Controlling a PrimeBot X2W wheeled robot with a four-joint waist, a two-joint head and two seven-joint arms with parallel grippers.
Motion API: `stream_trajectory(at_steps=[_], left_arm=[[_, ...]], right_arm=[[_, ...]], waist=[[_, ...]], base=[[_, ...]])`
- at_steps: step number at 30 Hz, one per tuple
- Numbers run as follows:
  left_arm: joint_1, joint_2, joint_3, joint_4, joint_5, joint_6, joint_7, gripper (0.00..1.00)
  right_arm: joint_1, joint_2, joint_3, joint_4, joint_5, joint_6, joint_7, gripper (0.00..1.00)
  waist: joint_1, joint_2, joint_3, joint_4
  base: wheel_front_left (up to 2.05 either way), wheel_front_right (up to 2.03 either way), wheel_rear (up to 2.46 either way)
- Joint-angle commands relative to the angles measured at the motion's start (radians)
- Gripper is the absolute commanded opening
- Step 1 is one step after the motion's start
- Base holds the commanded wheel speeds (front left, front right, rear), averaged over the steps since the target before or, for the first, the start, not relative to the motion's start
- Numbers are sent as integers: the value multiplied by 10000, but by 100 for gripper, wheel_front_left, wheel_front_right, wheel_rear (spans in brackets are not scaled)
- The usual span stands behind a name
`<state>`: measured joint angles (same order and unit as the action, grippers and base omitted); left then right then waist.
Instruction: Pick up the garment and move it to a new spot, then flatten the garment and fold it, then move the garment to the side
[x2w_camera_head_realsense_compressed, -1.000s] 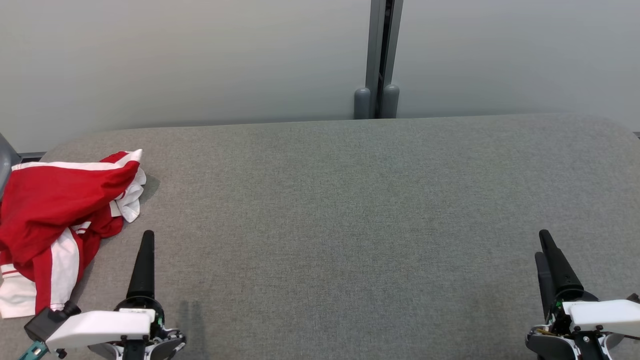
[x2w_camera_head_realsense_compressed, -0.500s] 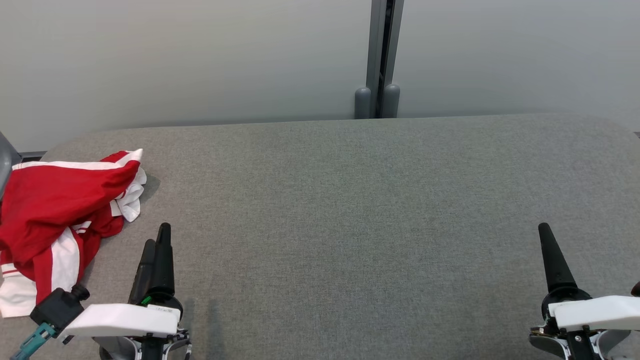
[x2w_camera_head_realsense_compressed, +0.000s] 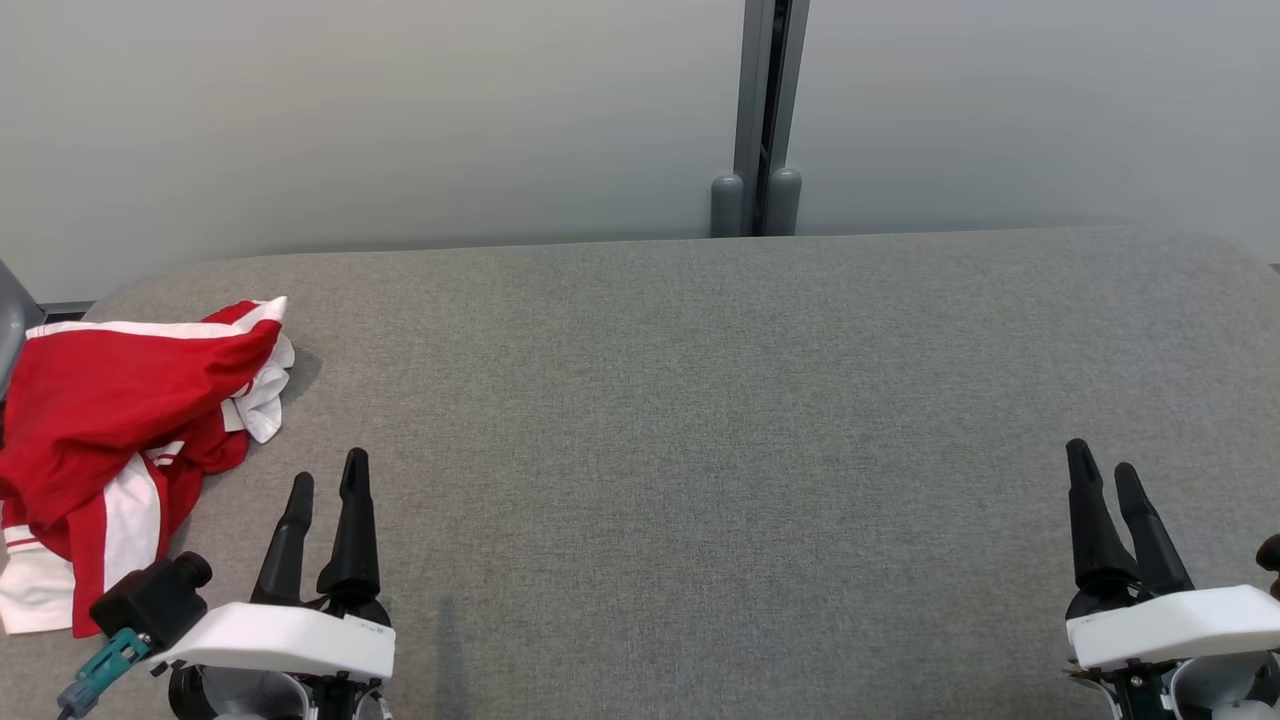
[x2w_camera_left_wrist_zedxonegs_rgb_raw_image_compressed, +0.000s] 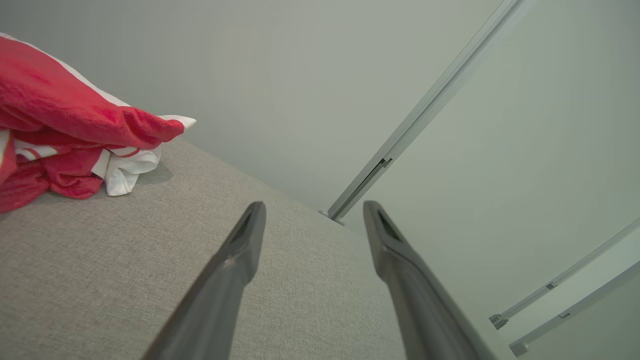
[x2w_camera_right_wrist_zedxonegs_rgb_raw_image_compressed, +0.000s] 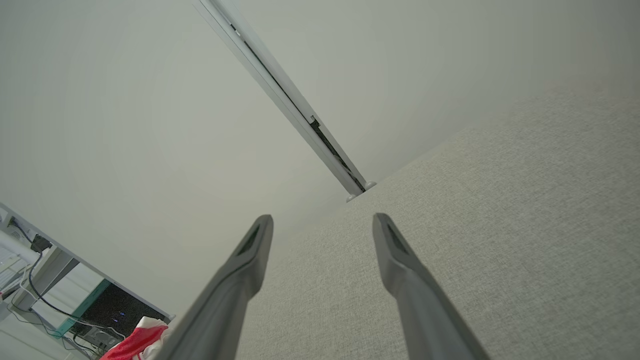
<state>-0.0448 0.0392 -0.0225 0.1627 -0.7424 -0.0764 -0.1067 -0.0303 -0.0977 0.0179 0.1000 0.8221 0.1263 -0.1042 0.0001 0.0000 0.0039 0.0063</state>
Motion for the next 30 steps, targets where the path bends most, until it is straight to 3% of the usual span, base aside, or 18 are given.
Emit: stream_trajectory(at_steps=[1,30], left_arm=[[-165,72,-23,-84,289,76,-77,100],[-191,104,-465,-215,3629,223,-854,100]], right_arm=[[-84,-94,13,-185,-343,36,-103,100],[127,-239,303,-363,-3588,52,-877,100]], waist=[[-1,0,-2,4],[-1,0,-18,73]], base=[[0,0,0],[0,0,0]])
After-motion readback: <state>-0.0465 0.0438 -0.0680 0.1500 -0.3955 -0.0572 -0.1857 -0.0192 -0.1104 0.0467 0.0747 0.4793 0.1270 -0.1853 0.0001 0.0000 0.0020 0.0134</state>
